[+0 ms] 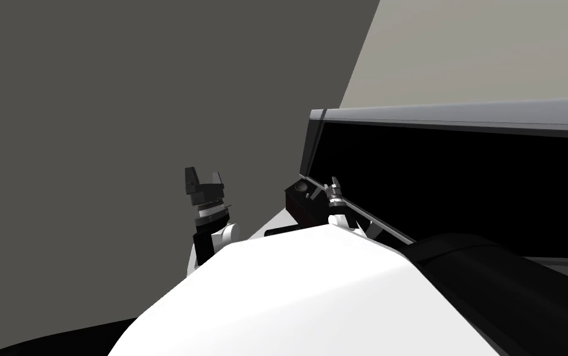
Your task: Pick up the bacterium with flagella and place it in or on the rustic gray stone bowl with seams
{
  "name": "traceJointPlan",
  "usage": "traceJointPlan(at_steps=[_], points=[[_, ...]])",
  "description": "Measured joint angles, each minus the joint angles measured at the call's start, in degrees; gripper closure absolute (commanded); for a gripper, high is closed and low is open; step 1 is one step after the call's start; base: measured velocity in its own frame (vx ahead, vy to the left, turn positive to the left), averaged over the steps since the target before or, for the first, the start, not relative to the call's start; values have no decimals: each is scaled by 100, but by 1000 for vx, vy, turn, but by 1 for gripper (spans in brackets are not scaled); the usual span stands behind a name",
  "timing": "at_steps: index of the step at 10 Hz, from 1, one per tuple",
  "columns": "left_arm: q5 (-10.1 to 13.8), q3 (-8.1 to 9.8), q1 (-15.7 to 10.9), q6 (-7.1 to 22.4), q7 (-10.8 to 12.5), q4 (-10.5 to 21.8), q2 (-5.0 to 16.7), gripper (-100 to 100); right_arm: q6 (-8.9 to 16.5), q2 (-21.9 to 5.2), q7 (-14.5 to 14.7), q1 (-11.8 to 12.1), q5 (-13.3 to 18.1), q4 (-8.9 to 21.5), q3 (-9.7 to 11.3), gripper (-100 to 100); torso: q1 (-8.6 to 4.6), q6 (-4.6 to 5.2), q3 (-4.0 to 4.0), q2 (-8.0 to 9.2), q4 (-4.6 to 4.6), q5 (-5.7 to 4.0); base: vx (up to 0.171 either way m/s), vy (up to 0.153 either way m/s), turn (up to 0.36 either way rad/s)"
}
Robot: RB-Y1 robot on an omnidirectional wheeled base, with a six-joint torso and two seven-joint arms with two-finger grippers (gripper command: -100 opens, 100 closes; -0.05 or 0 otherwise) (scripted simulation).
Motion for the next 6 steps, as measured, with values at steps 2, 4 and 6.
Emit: traceJointPlan(at_steps=[2,4,6], points=[[0,0,0,0,0,0,0,0,167,-17,-25,-44,-317,204,-96,-100,0,0,0,0,0,0,-26,-31,121],[0,0,0,0,0,0,0,0,359,-60,-78,-30,-669,351,-213,-100,1,0,0,-1,0,0,-29,-31,116],[0,0,0,0,0,0,0,0,522,-63,-108,-84,-1017,582,-312,-100,1,0,-1,-2,0,0,-25,-29,142]])
